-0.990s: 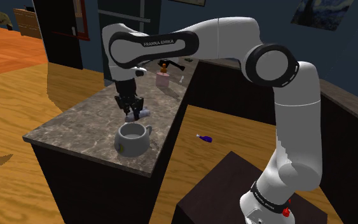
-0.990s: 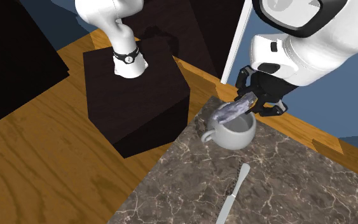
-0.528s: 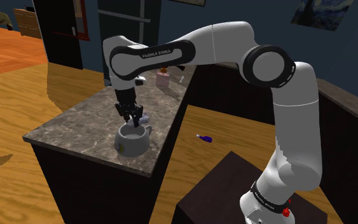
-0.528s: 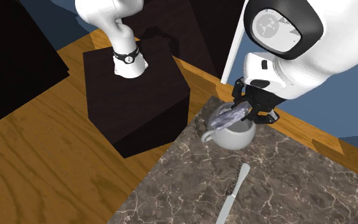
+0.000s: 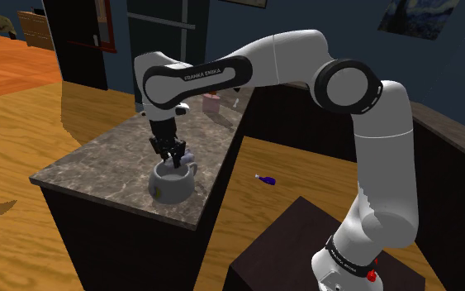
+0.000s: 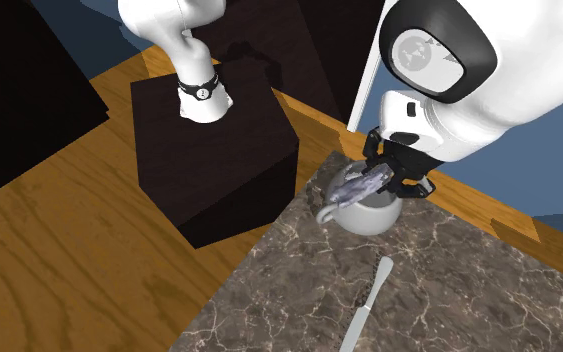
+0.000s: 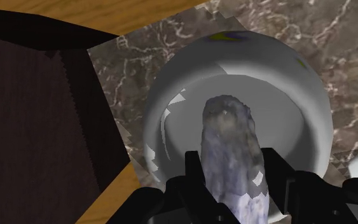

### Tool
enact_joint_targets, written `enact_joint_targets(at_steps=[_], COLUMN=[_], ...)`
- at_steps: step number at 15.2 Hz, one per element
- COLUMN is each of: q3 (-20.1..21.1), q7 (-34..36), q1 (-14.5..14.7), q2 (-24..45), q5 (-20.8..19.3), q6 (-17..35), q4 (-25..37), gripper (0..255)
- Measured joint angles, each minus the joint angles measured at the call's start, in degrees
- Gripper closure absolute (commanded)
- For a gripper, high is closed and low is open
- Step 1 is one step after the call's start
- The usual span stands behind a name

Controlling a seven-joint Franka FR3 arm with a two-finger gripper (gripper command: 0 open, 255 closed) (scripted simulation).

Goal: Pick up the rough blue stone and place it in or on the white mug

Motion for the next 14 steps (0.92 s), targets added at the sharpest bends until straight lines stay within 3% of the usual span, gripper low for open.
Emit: enact_joint_targets(at_steps=[1,7,11,14], q3=[0.0,0.0,0.0,0.1], q7=[0.0,0.0,-0.1,-0.2], q1=[0.0,0.0,0.8,0.9], q2=[0.0,0.0,1.2,1.2], q5=[0.0,0.0,-0.1,-0.1], q6=[0.0,0.0,-6.0,-7.6], q4=[0.0,0.0,7.3,8.8], gripper=[0,0,0,0])
